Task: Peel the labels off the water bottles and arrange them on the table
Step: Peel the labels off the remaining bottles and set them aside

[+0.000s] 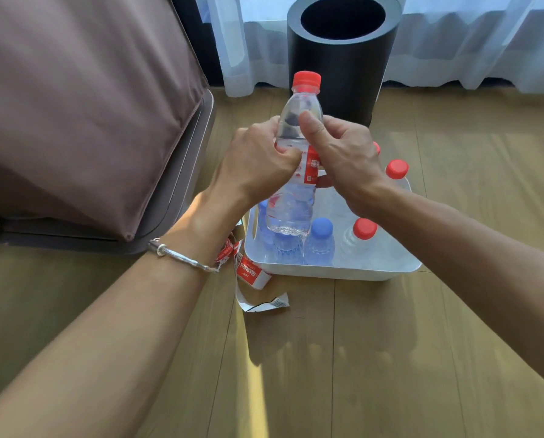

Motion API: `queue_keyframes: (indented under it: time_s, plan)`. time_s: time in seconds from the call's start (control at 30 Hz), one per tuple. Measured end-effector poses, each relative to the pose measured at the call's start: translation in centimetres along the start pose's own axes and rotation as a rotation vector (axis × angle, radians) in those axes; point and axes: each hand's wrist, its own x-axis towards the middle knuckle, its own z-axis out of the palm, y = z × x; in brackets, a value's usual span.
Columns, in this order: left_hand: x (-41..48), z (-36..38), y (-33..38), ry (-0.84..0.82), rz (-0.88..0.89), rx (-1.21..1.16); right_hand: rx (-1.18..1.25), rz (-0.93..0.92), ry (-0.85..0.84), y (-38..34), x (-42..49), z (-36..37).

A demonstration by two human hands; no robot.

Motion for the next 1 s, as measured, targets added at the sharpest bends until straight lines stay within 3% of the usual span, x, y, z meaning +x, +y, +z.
queue_keyframes:
  time_s: [0.2,0.5,0.67,0.73,1.0]
  plan:
    - [-0.3,-1.0,-0.1,-0.188,-0.04,-0.138,-0.044,-0.04,-0.014,-0.2,0.1,-0.3]
    - [-0.4,0.3,-0.4,-0.044,-0.049,-0.156,-0.061,-0.051,-0.038,0.1,0.1,-0.4]
    - [-0.5,0.2,-1.1,-0.356,-0.083,-0.399,0.001,-0.008,-0.08,-0.4,0.2,-0.9]
    - [-0.5,0.5,-1.3,-0.38,-0.108,-0.329,-0.003,0.017,-0.126,-0.8,0.2,-0.9]
    - [-1.2,0.5,0.7,-0.141,-0.002,0.024,-0.147,0.098,-0.138,-1.8,0.5,-0.9]
